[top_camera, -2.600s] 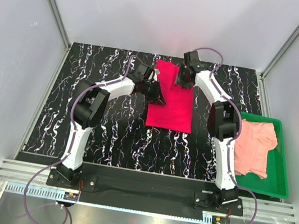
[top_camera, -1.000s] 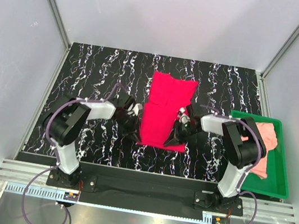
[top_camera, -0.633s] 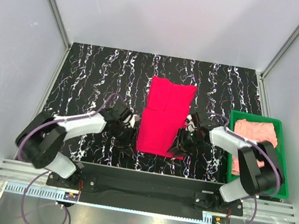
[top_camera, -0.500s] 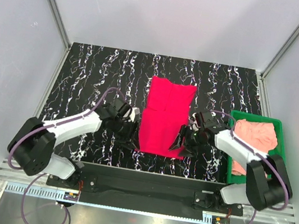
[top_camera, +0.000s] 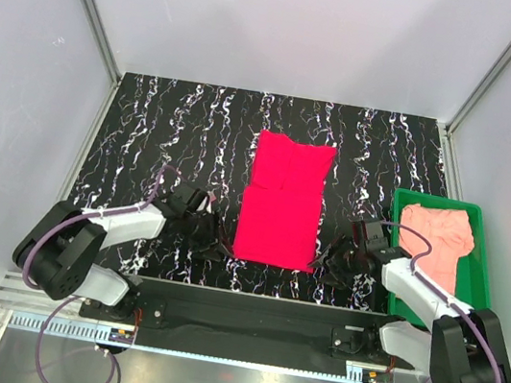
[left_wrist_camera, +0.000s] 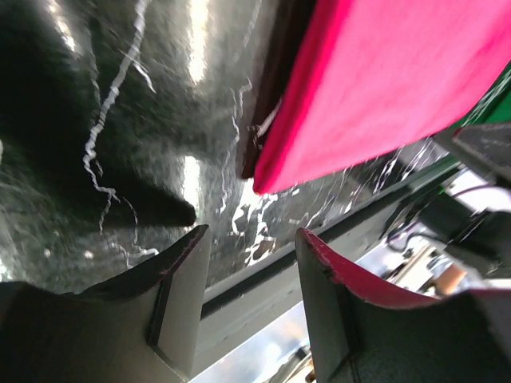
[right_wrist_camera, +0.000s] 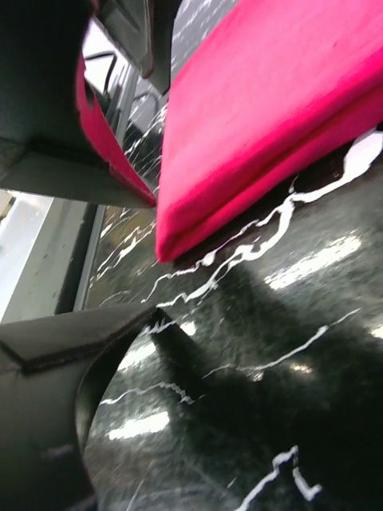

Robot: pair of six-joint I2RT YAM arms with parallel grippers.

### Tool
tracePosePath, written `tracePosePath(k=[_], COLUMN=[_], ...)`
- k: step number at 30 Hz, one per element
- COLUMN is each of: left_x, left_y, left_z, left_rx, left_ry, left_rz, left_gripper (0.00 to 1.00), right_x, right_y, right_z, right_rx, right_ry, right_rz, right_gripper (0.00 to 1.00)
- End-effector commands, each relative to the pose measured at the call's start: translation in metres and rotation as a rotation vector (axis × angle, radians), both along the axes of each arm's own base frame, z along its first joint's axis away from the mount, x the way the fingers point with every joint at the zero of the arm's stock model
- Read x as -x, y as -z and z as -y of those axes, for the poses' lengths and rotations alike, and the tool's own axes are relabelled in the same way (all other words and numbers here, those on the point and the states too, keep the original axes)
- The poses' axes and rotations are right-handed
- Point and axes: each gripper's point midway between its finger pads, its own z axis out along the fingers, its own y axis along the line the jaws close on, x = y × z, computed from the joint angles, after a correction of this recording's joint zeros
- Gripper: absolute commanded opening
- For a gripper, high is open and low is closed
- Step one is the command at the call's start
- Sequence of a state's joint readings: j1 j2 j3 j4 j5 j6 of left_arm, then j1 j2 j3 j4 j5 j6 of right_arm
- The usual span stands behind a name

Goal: Fold and stack the t-shirts
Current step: Fold the tshirt

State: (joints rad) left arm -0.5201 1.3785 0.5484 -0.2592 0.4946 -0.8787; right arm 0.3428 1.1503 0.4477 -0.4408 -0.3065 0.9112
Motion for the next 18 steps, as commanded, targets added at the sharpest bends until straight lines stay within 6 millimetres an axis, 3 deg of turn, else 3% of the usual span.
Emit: tracePosePath(k=[1, 9, 18], left_x=[-0.025, -0.014, -0.011], left_y=[-0.01, 0.015, 0.037], left_z=[0.012, 0.001, -0.009], left_rx=[0.077, 0.011, -0.093], left_ry=[-0.085, -0.147, -0.202], left_rz=[0.071, -0.013, -0.109], left_gripper=[0.51, 0.52, 0.42], right_x=[-0.016, -0.015, -0.013], right_y=[0.002, 0.006, 0.016], right_z=[-0.003, -0.003, -0.001], right_rx=[-0.029, -0.023, 0.001], right_ry=[0.061, 0.05, 0.03], right_rz=[0.059, 0.049, 0.027], right_gripper=[0.58, 0.53, 0.5])
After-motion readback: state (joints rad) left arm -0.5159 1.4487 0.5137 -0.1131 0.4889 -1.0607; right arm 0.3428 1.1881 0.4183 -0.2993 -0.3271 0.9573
